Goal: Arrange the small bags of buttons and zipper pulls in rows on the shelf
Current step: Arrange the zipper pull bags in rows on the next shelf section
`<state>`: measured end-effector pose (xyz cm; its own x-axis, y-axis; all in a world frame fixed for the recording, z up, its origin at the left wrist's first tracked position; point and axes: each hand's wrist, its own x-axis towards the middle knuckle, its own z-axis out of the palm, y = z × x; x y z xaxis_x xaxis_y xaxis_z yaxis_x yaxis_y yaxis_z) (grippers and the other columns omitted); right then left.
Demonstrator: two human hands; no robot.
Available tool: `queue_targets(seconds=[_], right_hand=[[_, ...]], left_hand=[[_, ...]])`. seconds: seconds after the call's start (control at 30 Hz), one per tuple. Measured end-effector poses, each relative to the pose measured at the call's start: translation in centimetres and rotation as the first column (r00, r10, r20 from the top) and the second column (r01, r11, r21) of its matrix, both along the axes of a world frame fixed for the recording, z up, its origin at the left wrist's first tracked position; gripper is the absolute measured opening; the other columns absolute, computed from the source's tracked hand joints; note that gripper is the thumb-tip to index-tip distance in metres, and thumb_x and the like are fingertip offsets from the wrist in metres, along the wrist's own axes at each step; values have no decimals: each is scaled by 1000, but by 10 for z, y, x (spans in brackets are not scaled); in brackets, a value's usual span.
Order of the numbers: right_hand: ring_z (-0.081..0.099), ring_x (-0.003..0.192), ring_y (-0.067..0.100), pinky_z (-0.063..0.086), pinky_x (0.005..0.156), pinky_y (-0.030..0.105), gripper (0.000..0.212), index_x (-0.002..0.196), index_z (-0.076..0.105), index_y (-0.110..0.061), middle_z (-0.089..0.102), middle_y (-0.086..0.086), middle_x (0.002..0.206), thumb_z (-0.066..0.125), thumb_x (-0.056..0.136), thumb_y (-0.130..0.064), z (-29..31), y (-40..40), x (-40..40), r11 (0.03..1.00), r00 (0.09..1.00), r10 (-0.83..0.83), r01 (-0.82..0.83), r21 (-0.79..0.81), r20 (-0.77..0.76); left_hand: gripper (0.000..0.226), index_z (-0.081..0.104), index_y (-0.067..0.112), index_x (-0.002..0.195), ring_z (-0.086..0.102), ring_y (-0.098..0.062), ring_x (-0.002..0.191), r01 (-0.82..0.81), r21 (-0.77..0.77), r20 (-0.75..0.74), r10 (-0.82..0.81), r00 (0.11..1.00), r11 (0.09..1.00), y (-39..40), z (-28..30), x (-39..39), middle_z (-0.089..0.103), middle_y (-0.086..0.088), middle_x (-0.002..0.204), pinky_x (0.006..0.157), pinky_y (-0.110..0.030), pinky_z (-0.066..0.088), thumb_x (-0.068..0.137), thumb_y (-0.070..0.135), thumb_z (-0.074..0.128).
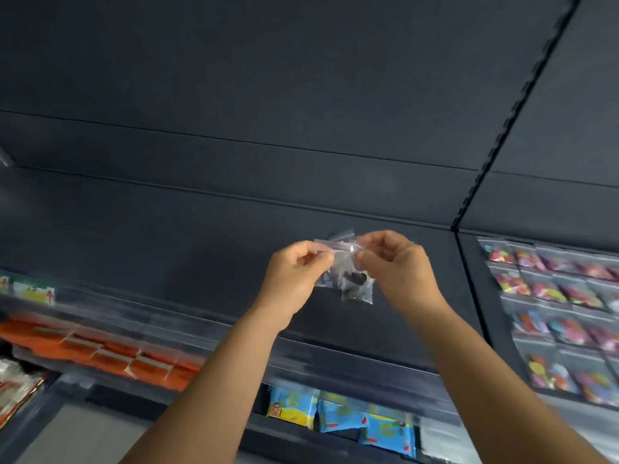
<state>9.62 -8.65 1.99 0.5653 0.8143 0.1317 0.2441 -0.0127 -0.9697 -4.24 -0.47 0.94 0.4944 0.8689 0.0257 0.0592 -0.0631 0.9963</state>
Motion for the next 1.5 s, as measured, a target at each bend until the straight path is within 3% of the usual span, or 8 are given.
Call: queue_targets(seconds=[0.2,0.37,0.73,0.8,1.03,1.13,1.3,1.5], right_hand=[[63,58,1,45,50,11,14,71,65,-24,71,-12,65,71,81,-17,14,-59,30,970,969,-242,241,22,44],[59,63,10,49,65,30,18,74,66,-19,68,-6,64,59,89,-11,20,-118,60,954,954,-299,299,-7,-9],[59,52,1,44,49,12,18,75,70,-18,68,-8,59,61,89,-13,31,-287,132,874,875,-483,484,33,-32],[59,54,0,46,53,12,17,76,71,-17,69,-7,61,61,90,-17,32,-322,146,852,852,-521,523,38,-48],[56,71,26,51,81,53,14,81,72,-6,69,25,84,65,85,-17,33,-425,193,797,790,-603,603,-30,-112],[62,74,31,52,83,50,13,81,72,-6,70,23,83,64,85,-15,32,-471,210,761,754,-644,648,-13,-125],[58,62,11,49,68,30,11,77,74,-16,71,7,72,66,85,-19,26,-530,235,703,690,-702,711,-18,-177],[59,70,23,54,73,38,10,78,73,-14,70,16,77,67,85,-17,16,-577,272,598,582,-783,802,-8,-221]], left_hand=[[10,71,15,86,64,-8,76,198,-45,67,-195,979,979,-39,15,49,74,-3,87,73,-28,50,89,16,62],[5,69,19,83,64,-5,72,346,2,55,-345,937,938,-83,19,100,72,4,79,62,-14,44,86,18,64],[12,68,20,80,64,-3,70,559,117,-6,-563,827,821,-237,30,206,70,5,76,63,-18,53,88,13,62],[12,67,19,81,65,-11,73,576,97,-6,-579,815,811,-269,33,224,71,2,77,67,-30,56,90,15,61],[9,67,15,81,66,-23,74,605,91,-4,-607,795,791,-370,37,283,72,-5,79,74,-51,56,88,18,61],[10,67,15,82,66,-24,73,625,97,-13,-627,779,774,-415,34,310,72,-6,78,73,-53,55,89,18,60],[9,65,15,84,62,-14,68,643,105,16,-648,762,759,-474,28,347,69,-3,75,74,-45,56,90,18,59],[7,65,17,83,64,-12,69,709,132,-4,-715,699,693,-520,14,399,70,3,73,66,-35,57,88,19,61]])
